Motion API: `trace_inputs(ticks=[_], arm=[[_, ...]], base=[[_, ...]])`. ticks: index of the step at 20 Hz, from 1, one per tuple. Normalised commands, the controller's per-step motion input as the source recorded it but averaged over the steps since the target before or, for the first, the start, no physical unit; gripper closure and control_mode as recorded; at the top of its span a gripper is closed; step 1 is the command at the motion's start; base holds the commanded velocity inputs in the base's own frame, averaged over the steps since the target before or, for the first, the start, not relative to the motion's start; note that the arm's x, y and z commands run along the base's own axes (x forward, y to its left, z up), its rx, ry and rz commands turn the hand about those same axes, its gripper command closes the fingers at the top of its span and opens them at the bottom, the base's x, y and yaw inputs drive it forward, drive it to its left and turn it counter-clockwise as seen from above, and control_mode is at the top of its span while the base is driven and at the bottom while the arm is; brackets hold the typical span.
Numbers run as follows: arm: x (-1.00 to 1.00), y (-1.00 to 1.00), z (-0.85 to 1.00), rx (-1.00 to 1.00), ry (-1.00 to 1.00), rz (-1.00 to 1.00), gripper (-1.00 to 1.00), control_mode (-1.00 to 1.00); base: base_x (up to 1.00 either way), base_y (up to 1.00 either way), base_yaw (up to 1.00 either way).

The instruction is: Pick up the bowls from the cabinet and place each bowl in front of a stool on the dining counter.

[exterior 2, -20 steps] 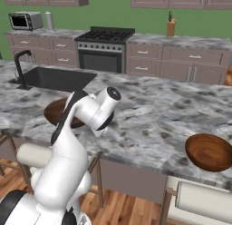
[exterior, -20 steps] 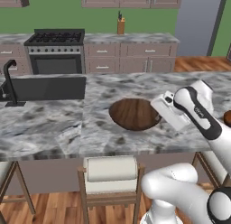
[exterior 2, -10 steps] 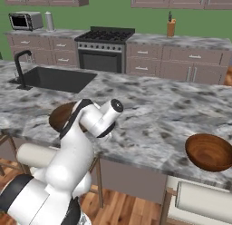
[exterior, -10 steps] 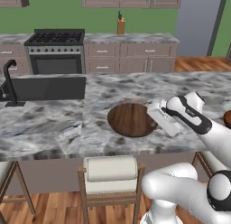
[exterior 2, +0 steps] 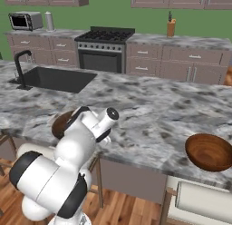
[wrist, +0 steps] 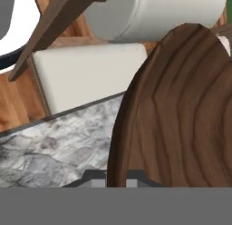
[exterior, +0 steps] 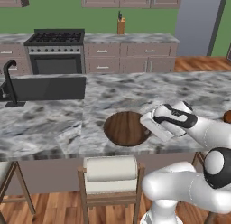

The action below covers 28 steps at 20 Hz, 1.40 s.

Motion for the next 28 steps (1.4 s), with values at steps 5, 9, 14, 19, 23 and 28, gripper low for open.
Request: trace_inputs(ticks=[5,9,14,19,23,28], arm=[[0.45,0.12,-0.23,-0.01,0.07,0.00,1.00,-1.00],[0.45,0.15,-0.16,0.00,0.08,0.00,1.00,-1.00],[0.43,0.19,-0.19,0.00,0.02,0.00,1.00,-1.00],[0.38,0.19,-0.27,0.00,0.01,0.00,1.00,-1.00],[0.33,0.11,-0.17,0.00,0.02,0.00,1.00,-1.00],[0.18,0.02,0.00,0.00,0.00,0.00,1.00,-1.00]], base=[[0.00,0.00,0.00],[0.00,0.00,0.00],[0.00,0.00,0.00],[0.00,0.00,0.00],[0.00,0.00,0.00],[0.00,0.00,0.00]])
